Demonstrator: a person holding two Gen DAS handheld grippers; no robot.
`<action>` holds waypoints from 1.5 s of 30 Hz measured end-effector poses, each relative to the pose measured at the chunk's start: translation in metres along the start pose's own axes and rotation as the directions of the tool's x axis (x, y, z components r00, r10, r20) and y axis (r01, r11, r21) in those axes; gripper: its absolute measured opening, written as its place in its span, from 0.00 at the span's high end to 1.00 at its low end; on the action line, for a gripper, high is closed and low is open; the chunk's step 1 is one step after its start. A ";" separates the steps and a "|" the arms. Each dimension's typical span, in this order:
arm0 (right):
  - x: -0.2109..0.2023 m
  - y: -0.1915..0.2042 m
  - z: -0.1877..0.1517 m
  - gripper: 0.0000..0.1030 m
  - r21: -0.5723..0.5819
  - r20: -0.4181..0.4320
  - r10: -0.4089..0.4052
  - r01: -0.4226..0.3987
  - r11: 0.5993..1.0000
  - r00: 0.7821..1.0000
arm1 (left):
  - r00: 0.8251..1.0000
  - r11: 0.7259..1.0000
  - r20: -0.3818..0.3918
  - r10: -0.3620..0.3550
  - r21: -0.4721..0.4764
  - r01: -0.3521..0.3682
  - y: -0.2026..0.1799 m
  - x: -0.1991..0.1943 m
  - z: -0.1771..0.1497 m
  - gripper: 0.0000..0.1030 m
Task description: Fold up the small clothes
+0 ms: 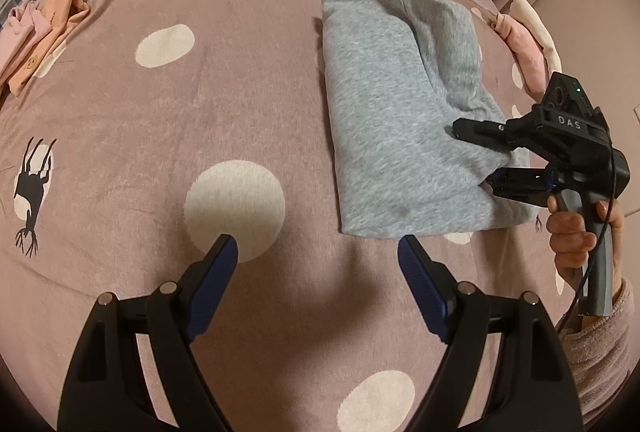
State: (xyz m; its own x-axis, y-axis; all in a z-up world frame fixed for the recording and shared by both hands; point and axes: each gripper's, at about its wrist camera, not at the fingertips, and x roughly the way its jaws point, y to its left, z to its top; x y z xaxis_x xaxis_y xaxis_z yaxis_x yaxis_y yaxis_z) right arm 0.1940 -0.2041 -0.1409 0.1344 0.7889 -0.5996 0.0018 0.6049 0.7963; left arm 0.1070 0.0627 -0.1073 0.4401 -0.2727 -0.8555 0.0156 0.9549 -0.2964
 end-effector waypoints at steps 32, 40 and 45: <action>-0.111 0.032 -0.010 0.80 -0.175 0.469 -0.034 0.131 0.976 0.883 | 1.000 1.000 -0.013 -0.020 0.013 0.020 -0.018 -0.006 -0.014 0.18; -0.098 -0.034 -0.010 0.80 -0.022 0.439 -0.194 0.226 0.974 0.877 | 0.998 0.998 -0.057 -0.029 0.053 0.032 -0.040 0.008 -0.016 0.18; -0.082 -0.054 -0.005 0.80 0.035 0.420 -0.226 0.233 0.972 0.879 | 0.998 0.995 -0.051 -0.022 0.092 0.027 -0.053 0.008 -0.009 0.18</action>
State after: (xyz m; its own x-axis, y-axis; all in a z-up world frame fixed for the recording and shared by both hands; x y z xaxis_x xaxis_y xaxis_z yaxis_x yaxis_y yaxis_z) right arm 0.1782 -0.3007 -0.1348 0.5338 0.5113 -0.6735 0.0673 0.7683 0.6366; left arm 0.1022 0.0087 -0.1025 0.3930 -0.2996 -0.8694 0.1096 0.9540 -0.2792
